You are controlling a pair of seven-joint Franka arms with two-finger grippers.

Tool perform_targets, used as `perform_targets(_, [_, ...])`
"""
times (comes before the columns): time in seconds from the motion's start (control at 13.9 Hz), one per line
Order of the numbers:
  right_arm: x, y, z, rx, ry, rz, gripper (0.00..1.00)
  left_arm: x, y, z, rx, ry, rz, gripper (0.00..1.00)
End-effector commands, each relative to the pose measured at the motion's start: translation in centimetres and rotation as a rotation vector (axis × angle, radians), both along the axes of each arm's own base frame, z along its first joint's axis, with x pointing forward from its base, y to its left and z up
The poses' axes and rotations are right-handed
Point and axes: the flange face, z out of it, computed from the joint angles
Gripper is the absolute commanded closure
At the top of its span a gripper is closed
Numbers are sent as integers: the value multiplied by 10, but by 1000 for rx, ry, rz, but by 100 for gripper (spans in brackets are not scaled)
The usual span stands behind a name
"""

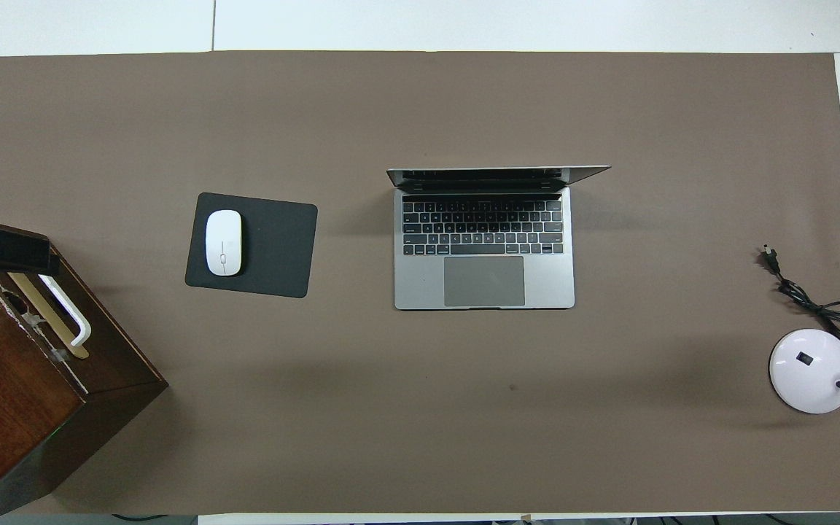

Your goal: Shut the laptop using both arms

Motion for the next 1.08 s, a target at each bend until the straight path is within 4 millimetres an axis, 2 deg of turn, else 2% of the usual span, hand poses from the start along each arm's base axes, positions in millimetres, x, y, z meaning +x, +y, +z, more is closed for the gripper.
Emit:
perform_targets(0.0, [-5,-2,-2,-6,-18,45,0,-5,0,1,6,-11,7,0])
perform_targets(0.29, [-4,7,-1,2,-20,44,0,-6,-2,1,6,-11,4,0])
perform_targets(1.01, [-4,7,-4,2,-15,42,0,-6,-5,2,8,-12,1,0])
